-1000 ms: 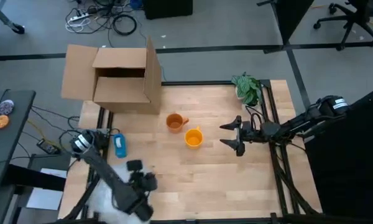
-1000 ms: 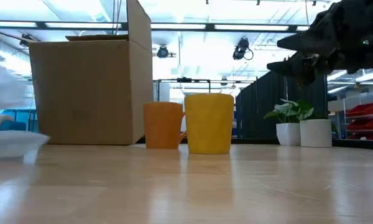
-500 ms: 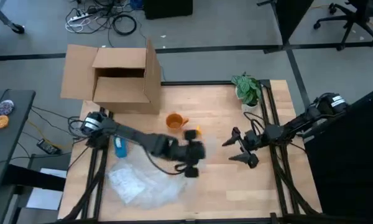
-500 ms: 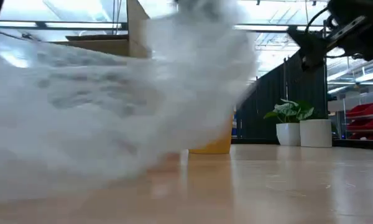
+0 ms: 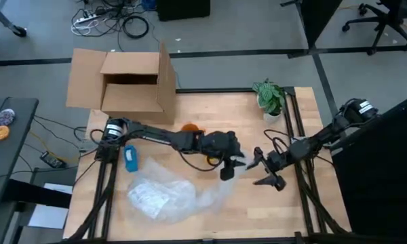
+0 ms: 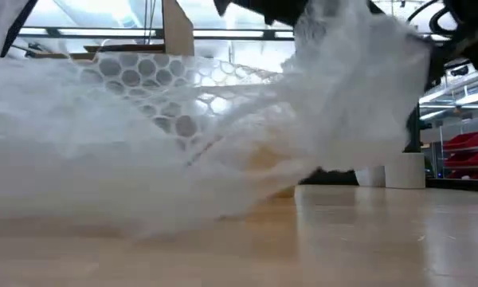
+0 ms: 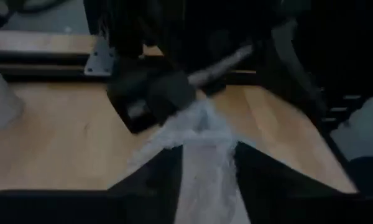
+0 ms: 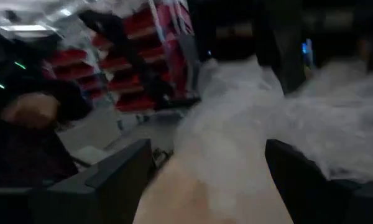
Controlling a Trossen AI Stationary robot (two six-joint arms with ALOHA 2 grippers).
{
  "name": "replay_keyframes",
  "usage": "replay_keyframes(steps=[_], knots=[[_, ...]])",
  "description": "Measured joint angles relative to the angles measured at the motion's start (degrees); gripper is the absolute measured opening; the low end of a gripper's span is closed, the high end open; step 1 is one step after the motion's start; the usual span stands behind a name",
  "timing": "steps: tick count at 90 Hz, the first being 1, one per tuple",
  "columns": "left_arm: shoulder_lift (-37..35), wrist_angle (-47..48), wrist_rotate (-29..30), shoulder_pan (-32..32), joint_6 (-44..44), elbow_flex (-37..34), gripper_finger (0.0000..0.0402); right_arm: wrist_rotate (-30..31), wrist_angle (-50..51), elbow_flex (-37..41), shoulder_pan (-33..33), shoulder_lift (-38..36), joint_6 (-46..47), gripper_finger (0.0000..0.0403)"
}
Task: Wrap mug
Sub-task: Wrap the yellow mug using the transparent bubble wrap
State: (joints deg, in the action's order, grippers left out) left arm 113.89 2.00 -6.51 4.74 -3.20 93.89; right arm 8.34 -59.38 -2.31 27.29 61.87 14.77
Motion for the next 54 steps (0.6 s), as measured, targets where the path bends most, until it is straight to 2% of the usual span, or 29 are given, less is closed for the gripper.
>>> replay_keyframes(steps=[14,25,32,43,54], knots=[[-4.25,7.02,-10.25,0.72,0.11,4.04,0.0180,12.18,13.87,0.00,-0.02,0.00,4.86,0.0295],[-8.10,17.19,-12.58,2.78,0.43,6.90,0.0182,20.25,22.94,0.01,-0.30,0.02,8.71,0.0295],[-9.79,22.06,-11.71,4.19,1.22,7.19,0.0182,20.69,24.55,0.07,-0.68,0.02,9.68,0.0295],[-11.93,30.91,-6.52,6.79,-0.41,7.18,0.0182,19.06,24.73,0.04,-0.72,-0.30,9.62,0.0295],[-12.99,42.58,-1.81,10.29,-7.66,7.23,0.0182,17.06,26.33,0.04,-0.78,-1.61,9.37,0.0295]])
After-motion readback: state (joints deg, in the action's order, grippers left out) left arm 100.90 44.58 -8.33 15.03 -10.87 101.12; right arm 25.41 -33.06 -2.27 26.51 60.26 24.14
